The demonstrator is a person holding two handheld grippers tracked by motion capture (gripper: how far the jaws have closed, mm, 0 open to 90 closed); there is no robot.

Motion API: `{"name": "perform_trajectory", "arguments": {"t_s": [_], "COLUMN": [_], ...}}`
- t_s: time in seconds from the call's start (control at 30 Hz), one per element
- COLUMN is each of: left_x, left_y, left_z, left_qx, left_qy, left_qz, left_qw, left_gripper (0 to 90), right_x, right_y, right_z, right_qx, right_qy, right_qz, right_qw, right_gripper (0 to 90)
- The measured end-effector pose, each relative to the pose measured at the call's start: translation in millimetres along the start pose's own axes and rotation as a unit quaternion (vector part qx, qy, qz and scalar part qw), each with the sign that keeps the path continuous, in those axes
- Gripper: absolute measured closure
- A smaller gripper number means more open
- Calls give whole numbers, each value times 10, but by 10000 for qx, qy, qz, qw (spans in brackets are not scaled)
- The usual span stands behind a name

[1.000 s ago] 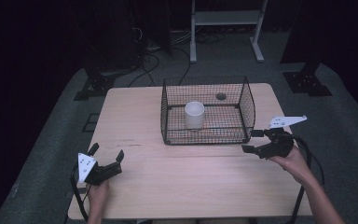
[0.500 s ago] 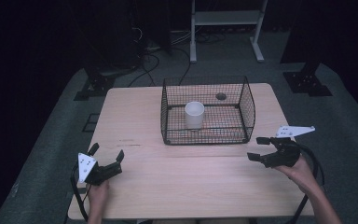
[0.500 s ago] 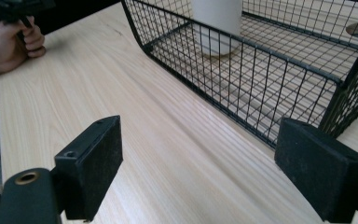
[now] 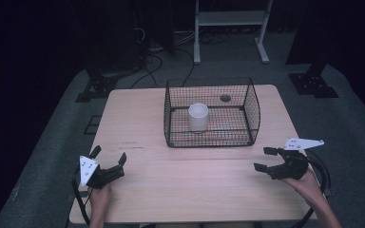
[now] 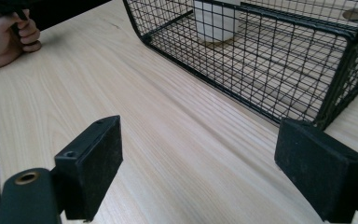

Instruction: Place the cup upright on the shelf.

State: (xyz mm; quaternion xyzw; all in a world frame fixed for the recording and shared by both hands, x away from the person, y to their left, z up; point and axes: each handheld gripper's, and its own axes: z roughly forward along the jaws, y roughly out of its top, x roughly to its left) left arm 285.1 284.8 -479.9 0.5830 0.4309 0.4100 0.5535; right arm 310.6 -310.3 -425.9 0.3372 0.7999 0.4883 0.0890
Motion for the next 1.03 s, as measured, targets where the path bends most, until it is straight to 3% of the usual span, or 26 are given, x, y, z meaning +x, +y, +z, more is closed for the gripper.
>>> {"name": "perform_trajectory", "arguments": {"t_s": [0.47, 0.67, 0.77, 1.03], "left_x": [-1, 1, 2, 3], "left_y": [0, 0, 0, 0], "left_z": [-5, -5, -3, 0], "left_qx": [-1, -10, -9, -8], "left_qy": [-3, -9, -11, 7], "left_qz": [2, -2, -2, -11], "left_qw": [10000, 10000, 10000, 10000], "left_gripper": [0, 0, 0, 0], "right_x": [128, 221, 285, 412], "right_y": [-281, -342, -364, -405], "right_z": [-6, 31, 80, 162], "right_qx": [-389, -581, -467, -468], "right_qy": [-163, -59, -170, -74], "right_qz": [160, 155, 5, -44], "right_qw": [9990, 9982, 9988, 9989], "right_gripper": [143, 139, 139, 136]}}
